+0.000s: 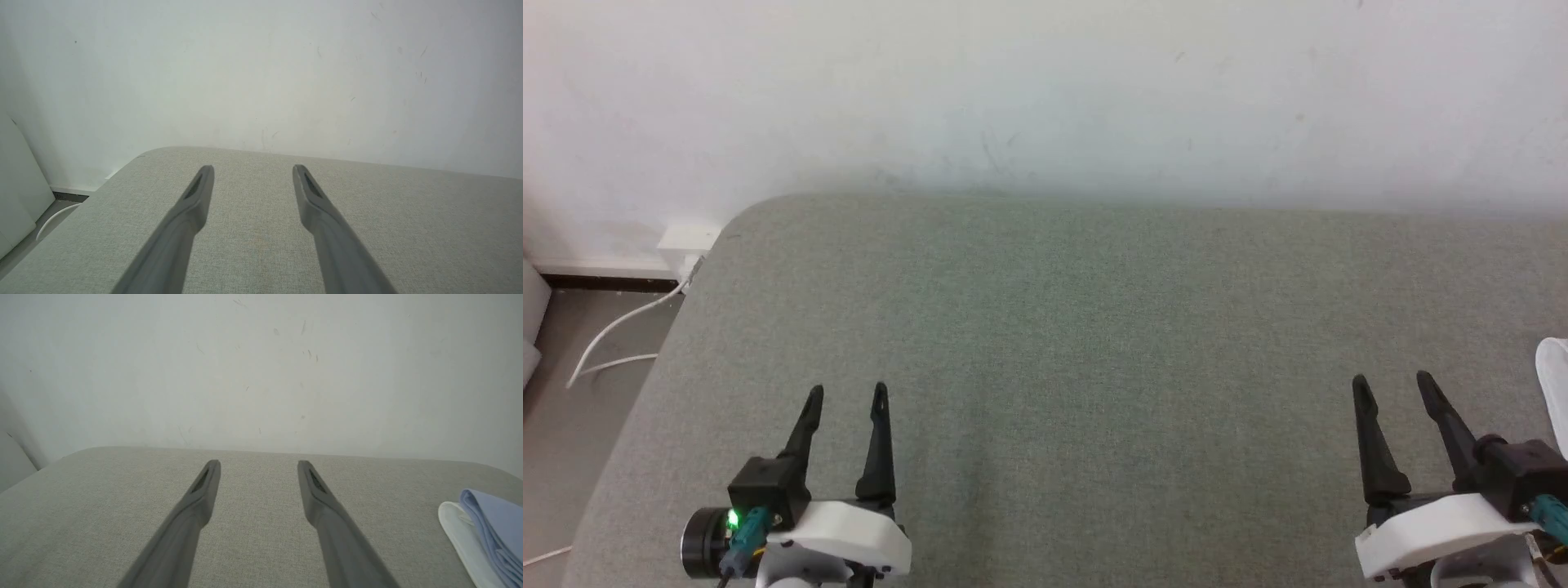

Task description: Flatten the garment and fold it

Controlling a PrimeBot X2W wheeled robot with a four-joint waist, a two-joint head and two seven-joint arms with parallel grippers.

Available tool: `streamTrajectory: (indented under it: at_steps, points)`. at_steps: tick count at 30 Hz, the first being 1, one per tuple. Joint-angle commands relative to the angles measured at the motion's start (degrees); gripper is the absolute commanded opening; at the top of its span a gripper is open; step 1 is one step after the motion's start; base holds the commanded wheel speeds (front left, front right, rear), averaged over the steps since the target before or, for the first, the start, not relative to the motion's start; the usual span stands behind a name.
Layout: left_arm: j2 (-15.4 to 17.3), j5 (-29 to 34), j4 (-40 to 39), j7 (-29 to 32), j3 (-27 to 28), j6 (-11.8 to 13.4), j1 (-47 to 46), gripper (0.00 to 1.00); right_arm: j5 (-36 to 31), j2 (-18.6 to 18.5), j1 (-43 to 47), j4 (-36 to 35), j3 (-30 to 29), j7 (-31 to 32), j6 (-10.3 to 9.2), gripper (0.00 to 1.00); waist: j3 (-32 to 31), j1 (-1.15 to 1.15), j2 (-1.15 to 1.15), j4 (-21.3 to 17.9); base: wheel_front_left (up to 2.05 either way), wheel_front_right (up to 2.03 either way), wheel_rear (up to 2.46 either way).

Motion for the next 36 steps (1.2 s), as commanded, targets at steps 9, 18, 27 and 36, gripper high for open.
streamTrajectory:
  at_steps: [9,18,27,36]
  points:
    - [0.0,0.0,-0.1,0.1,-0.2,0.4,0.6,0.00,0.6,0.0,0.0,0.3,0.1,-0.3,0.01,0.00,0.2,0.01,0.00,-0.1,0.00,0.00,0.00]
    - [0.0,0.0,-0.1,0.1,-0.2,0.4,0.6,0.00,0.6,0.0,0.0,0.3,0.1,-0.3,0.01,0.00,0.2,0.01,0.00,-0.2,0.00,0.00,0.00]
    - [0.0,0.5,-0.8,1.1,0.0,0.4,0.7,0.00,0.1,0.0,-0.2,0.2,0.4,0.3,0.00,0.00,0.3,0.01,0.00,-0.6,0.00,0.00,0.00]
    - [0.0,1.1,-1.6,2.1,0.1,0.4,0.8,0.00,-0.4,0.0,-0.5,0.1,0.8,0.9,-0.01,0.00,0.3,0.01,0.00,-1.0,0.00,0.00,0.00]
